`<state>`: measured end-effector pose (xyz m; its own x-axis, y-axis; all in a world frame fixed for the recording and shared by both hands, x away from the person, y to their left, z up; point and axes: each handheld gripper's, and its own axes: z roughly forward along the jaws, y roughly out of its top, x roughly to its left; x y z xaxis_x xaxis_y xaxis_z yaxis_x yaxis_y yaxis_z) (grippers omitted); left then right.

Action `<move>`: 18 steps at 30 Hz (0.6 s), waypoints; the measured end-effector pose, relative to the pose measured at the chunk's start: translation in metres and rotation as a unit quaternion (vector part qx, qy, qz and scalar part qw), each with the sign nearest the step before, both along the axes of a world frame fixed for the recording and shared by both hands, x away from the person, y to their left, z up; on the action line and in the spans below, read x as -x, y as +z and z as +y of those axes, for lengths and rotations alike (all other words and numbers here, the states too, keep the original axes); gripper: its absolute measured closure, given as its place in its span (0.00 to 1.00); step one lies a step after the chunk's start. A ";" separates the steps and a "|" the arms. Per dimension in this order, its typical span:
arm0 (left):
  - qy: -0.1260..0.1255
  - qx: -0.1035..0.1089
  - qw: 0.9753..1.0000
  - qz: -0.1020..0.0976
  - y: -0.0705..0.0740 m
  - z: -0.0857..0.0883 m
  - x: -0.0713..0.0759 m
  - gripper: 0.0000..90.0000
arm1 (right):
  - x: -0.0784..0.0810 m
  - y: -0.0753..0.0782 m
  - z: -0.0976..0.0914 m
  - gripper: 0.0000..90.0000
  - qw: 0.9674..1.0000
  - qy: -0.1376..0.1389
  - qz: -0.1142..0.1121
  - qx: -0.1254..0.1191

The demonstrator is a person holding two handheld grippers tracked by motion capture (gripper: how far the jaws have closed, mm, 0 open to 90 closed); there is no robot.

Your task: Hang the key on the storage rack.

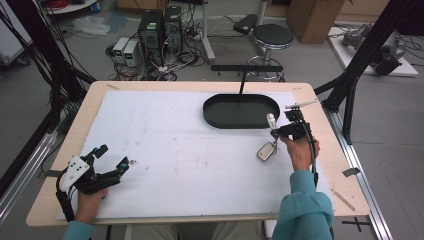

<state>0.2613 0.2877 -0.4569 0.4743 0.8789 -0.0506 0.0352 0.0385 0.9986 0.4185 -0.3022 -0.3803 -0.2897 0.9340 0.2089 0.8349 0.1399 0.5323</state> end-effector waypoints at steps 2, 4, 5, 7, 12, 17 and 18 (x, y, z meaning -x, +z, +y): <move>0.000 0.000 1.000 0.000 0.000 0.000 0.000 0.13 | 0.001 0.005 0.002 0.83 0.999 0.026 -0.029 -0.021; -0.001 -0.002 1.000 0.000 0.000 0.000 0.000 0.13 | 0.001 0.007 0.003 0.83 0.998 0.035 -0.039 -0.025; 0.000 -0.001 1.000 0.000 0.000 0.000 0.000 0.13 | 0.002 0.008 0.004 0.83 0.997 0.043 -0.049 -0.027; 0.000 0.001 1.000 0.000 0.000 0.000 0.000 0.13 | 0.003 0.011 0.007 0.83 0.995 0.060 -0.071 -0.025; -0.001 -0.001 1.000 -0.001 0.000 0.000 0.000 0.13 | 0.004 0.017 0.011 0.83 0.987 0.089 -0.127 -0.038; -0.001 -0.001 1.000 -0.001 0.000 0.000 0.000 0.13 | 0.005 0.021 0.012 0.83 0.981 0.101 -0.156 -0.053; -0.001 -0.001 1.000 -0.001 0.000 0.000 0.000 0.13 | 0.005 0.022 0.012 0.83 0.979 0.103 -0.163 -0.062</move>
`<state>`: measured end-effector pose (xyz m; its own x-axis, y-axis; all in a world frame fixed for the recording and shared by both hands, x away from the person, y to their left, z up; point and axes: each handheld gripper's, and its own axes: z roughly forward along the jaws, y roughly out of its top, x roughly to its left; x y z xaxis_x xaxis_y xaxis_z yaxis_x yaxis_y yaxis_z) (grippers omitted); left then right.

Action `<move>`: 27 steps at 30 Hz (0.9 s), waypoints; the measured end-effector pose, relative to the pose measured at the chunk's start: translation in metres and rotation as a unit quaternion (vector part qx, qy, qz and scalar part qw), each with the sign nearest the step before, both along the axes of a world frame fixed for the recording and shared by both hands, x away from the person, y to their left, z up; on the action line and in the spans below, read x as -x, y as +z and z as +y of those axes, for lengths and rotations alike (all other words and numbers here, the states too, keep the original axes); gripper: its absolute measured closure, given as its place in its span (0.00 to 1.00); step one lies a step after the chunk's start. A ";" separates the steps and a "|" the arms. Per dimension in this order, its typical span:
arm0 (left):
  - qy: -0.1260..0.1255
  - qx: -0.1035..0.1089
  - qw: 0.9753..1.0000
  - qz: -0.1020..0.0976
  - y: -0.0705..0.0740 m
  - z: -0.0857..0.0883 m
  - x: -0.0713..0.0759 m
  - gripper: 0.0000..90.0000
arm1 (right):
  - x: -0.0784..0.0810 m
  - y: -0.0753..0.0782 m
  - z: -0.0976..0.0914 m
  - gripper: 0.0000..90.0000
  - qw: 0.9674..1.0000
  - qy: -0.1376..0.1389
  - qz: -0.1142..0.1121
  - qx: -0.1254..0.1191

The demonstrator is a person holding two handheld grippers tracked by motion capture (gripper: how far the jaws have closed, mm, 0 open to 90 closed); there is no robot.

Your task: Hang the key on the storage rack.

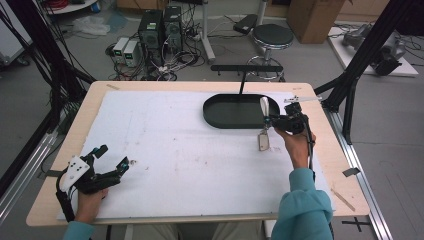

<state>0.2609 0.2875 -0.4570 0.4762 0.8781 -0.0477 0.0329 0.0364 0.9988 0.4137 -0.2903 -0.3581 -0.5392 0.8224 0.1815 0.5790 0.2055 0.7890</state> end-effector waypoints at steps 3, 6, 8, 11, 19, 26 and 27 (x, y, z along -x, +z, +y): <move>0.000 0.001 1.000 0.000 0.000 0.000 0.000 0.13 | 0.001 0.005 0.002 0.83 0.999 0.026 -0.035 -0.001; 0.000 0.000 1.000 0.001 0.000 0.000 0.000 0.13 | -0.001 0.011 0.007 0.83 0.998 0.038 -0.048 -0.004; 0.000 0.001 1.000 0.001 0.000 0.000 0.000 0.13 | -0.002 0.017 0.011 0.83 0.997 0.048 -0.064 -0.019; 0.001 0.001 1.000 0.000 0.000 0.000 0.000 0.13 | -0.007 0.023 0.014 0.83 0.994 0.063 -0.078 -0.048; 0.001 0.002 1.000 0.001 0.000 0.000 -0.001 0.13 | -0.023 0.034 0.025 0.83 0.989 0.088 -0.093 -0.077; 0.001 0.000 1.000 0.001 0.000 0.000 0.000 0.13 | -0.044 0.038 0.033 0.83 0.984 0.109 -0.096 -0.099; 0.001 0.001 1.000 0.001 0.000 0.000 0.000 0.13 | -0.047 0.039 0.035 0.83 0.984 0.112 -0.097 -0.098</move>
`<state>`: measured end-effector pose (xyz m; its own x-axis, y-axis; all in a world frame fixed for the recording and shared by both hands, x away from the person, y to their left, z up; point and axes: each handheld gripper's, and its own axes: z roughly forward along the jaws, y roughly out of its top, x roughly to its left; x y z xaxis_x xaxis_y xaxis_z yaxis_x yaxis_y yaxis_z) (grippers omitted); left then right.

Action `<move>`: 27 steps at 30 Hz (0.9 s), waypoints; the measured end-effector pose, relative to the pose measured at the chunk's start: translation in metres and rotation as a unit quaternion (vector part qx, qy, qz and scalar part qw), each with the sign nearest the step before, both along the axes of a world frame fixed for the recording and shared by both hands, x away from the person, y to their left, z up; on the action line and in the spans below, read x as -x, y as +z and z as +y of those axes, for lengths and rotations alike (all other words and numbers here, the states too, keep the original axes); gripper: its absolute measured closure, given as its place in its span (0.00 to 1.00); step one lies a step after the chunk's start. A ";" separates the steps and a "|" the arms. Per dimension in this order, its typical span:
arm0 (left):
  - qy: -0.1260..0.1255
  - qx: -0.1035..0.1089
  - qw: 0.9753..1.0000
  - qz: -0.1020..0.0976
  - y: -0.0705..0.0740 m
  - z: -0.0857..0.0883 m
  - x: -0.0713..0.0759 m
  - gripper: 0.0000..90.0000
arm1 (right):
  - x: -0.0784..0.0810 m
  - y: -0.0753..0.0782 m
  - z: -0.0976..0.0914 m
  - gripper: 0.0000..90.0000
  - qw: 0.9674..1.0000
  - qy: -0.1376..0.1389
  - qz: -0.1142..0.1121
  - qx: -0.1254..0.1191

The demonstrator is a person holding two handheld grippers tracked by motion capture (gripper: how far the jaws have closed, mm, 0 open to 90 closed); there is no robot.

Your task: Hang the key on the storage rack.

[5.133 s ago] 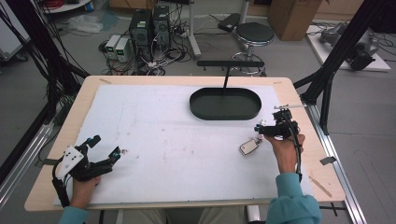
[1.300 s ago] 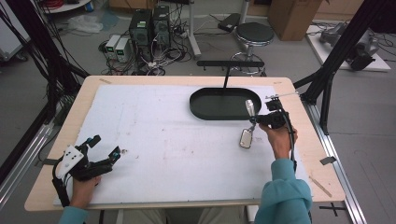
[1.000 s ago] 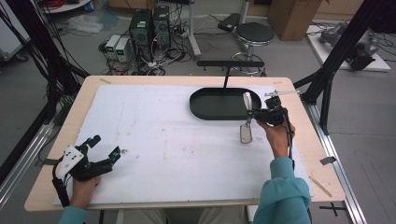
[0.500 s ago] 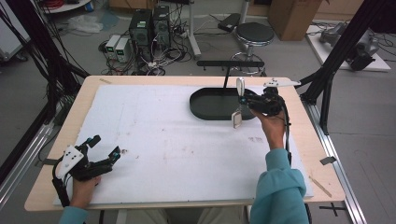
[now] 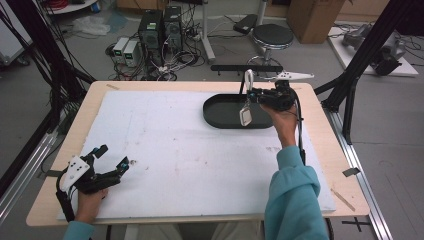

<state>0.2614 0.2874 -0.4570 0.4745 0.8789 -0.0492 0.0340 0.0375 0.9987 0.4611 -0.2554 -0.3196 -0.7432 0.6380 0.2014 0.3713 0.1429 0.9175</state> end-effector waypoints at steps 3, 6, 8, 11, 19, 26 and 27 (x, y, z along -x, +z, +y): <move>0.000 -0.001 1.000 0.000 0.000 0.000 0.000 0.13 | -0.005 0.001 0.004 0.83 1.000 0.010 -0.007 -0.008; 0.000 -0.002 1.000 -0.001 0.000 0.000 0.001 0.13 | -0.013 0.002 0.010 0.83 1.000 0.020 -0.002 -0.011; 0.000 -0.002 1.000 0.000 0.000 0.000 0.001 0.13 | -0.019 0.003 0.015 0.83 0.999 0.029 -0.006 -0.014; 0.000 -0.003 1.000 -0.003 0.000 -0.001 0.001 0.13 | -0.027 0.004 0.020 0.83 0.999 0.040 -0.008 -0.026; -0.001 -0.003 1.000 -0.004 0.000 -0.001 0.001 0.13 | -0.042 -0.002 0.028 0.83 0.998 0.046 0.003 -0.038; 0.001 -0.001 1.000 0.000 0.000 -0.001 0.000 0.13 | -0.051 -0.013 0.027 0.83 0.998 0.040 0.013 -0.036; 0.001 -0.001 1.000 0.000 0.000 -0.001 0.000 0.13 | -0.051 -0.014 0.028 0.83 0.999 0.038 0.017 -0.034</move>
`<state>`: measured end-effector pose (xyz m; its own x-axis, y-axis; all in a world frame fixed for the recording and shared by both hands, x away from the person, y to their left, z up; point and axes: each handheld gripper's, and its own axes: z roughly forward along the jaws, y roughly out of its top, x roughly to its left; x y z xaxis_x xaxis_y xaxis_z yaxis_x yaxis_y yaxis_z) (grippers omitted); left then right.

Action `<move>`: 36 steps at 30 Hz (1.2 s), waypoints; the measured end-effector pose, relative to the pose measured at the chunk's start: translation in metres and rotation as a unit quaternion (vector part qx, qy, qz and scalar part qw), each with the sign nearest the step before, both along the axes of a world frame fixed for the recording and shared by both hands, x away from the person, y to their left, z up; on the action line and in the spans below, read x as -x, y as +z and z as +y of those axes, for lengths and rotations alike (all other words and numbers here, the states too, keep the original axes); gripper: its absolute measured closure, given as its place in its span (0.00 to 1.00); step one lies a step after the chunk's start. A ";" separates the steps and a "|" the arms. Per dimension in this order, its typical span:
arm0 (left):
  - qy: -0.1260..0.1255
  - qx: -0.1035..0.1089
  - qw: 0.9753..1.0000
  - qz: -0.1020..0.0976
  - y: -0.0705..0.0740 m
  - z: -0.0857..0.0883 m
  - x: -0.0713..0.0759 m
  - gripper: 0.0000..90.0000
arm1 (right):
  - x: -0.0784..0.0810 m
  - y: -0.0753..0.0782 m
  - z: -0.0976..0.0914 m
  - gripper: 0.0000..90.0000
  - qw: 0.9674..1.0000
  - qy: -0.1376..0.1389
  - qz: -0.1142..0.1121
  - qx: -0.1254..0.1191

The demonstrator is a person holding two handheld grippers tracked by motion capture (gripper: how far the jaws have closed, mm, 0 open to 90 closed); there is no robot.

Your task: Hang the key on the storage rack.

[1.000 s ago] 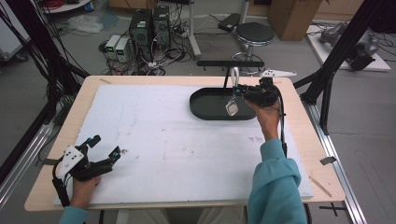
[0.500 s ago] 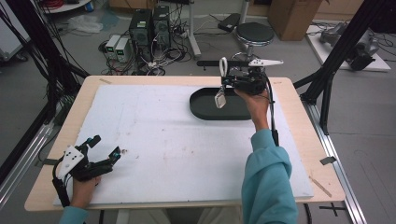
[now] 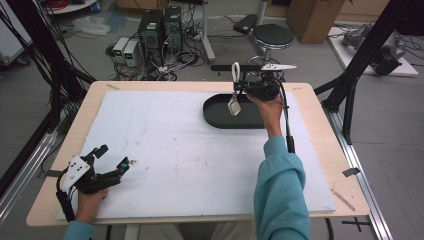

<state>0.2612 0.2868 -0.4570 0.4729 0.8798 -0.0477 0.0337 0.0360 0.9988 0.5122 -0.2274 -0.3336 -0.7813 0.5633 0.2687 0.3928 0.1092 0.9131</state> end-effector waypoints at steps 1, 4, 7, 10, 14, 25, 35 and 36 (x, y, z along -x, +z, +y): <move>0.000 0.000 1.000 0.000 0.000 0.000 0.000 0.13 | -0.001 -0.002 0.001 0.83 1.000 -0.001 -0.003 0.004; -0.002 -0.004 1.000 -0.002 0.000 0.000 0.000 0.13 | -0.004 -0.005 0.001 0.83 1.000 -0.002 -0.003 0.001; -0.001 -0.003 1.000 -0.001 0.000 0.000 0.000 0.13 | -0.005 -0.007 -0.001 0.83 1.000 -0.007 0.002 0.001; -0.001 -0.003 1.000 -0.001 0.000 0.000 0.000 0.13 | -0.008 -0.010 -0.005 0.83 1.000 -0.010 0.006 0.000; -0.002 -0.005 1.000 -0.001 0.000 0.000 0.000 0.13 | -0.010 -0.014 -0.008 0.83 1.000 -0.012 0.015 -0.003; -0.002 -0.006 1.000 -0.003 0.000 -0.001 0.001 0.13 | -0.015 -0.024 -0.013 0.83 0.999 -0.018 0.038 -0.010; -0.002 -0.009 1.000 -0.003 0.000 -0.001 0.001 0.13 | -0.018 -0.028 -0.015 0.83 0.998 -0.030 0.050 -0.021; -0.002 -0.009 1.000 -0.003 0.000 -0.001 0.001 0.13 | -0.019 -0.029 -0.016 0.83 0.998 -0.032 0.048 -0.022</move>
